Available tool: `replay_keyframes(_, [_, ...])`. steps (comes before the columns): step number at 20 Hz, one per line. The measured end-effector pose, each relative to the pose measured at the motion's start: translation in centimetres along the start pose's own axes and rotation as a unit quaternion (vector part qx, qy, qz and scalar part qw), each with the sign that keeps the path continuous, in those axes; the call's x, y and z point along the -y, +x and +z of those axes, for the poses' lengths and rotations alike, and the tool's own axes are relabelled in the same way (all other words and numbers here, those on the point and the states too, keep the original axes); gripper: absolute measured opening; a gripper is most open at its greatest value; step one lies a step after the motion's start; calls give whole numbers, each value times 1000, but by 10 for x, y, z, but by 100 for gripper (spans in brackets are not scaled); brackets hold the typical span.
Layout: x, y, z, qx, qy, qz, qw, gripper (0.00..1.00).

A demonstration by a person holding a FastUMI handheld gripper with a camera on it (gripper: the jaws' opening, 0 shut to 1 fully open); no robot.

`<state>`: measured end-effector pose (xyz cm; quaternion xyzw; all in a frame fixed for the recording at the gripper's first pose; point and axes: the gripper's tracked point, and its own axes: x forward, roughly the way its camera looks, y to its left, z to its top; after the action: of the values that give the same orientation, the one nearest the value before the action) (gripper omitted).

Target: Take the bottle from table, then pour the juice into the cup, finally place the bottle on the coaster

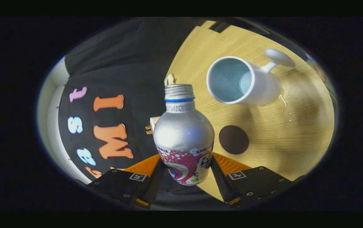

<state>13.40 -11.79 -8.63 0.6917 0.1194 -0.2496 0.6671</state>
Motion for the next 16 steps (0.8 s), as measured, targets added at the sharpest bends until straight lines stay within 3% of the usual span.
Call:
replay_keyframes(3, [-8, -3, -8, 20, -145, -7, 989, 78])
replay_keyframes(6, [-19, -13, -12, 48, -283, -4, 958, 78])
replay_keyframes(11, [-32, -8, -10, 114, -477, 0, 871, 78])
replay_keyframes(14, [-24, -1, -2, 151, -562, -33, 813, 78])
replay_keyframes(16, [-21, 6, 1, 167, -589, -42, 790, 78])
